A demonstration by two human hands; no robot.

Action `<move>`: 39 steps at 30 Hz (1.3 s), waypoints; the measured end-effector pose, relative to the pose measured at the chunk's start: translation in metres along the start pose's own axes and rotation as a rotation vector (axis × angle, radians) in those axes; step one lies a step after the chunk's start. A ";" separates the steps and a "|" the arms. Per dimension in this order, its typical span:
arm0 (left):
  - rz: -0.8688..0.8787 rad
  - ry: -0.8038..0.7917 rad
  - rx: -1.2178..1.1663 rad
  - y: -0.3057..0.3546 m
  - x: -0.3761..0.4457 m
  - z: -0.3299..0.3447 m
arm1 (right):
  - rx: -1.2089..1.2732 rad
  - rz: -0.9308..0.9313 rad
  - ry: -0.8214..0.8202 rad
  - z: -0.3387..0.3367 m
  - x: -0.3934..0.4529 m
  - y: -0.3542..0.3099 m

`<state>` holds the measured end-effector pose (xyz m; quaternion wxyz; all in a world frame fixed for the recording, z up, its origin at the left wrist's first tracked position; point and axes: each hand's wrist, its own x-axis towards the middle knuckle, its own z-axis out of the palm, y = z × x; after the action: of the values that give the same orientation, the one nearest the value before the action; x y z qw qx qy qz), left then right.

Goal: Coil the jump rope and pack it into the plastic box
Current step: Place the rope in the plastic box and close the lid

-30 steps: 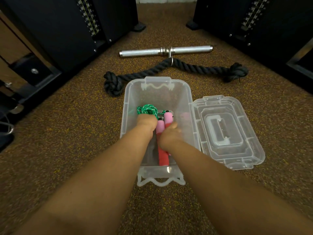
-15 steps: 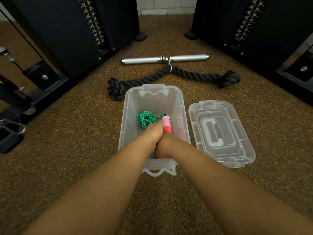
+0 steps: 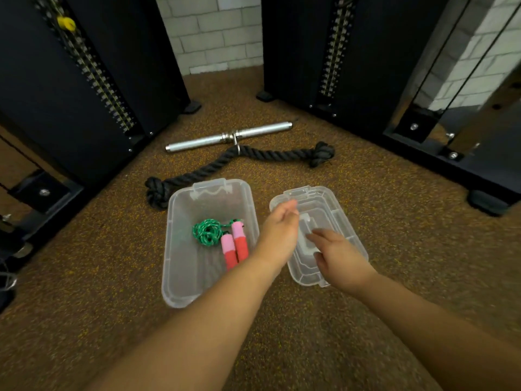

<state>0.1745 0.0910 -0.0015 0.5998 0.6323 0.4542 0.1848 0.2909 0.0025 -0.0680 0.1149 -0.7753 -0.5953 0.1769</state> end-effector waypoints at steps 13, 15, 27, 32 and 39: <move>-0.083 -0.388 0.893 -0.098 0.008 0.078 | -0.202 0.092 -0.294 0.055 -0.045 0.079; -0.072 -0.436 0.984 -0.112 0.004 0.082 | -0.210 0.085 -0.308 0.062 -0.048 0.084; 0.187 -0.350 1.189 -0.133 -0.026 0.075 | -0.310 0.018 -0.183 0.066 -0.065 0.081; 0.379 -0.198 1.148 -0.114 -0.031 0.061 | -0.076 -0.111 0.039 0.028 -0.070 0.085; 0.552 -0.036 0.807 -0.024 -0.016 0.035 | 0.165 -0.204 0.355 -0.072 -0.064 0.069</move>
<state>0.1854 0.0544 -0.0266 0.2431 0.9144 0.2944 0.1350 0.3663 -0.0754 -0.0206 0.2982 -0.7181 -0.6246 0.0734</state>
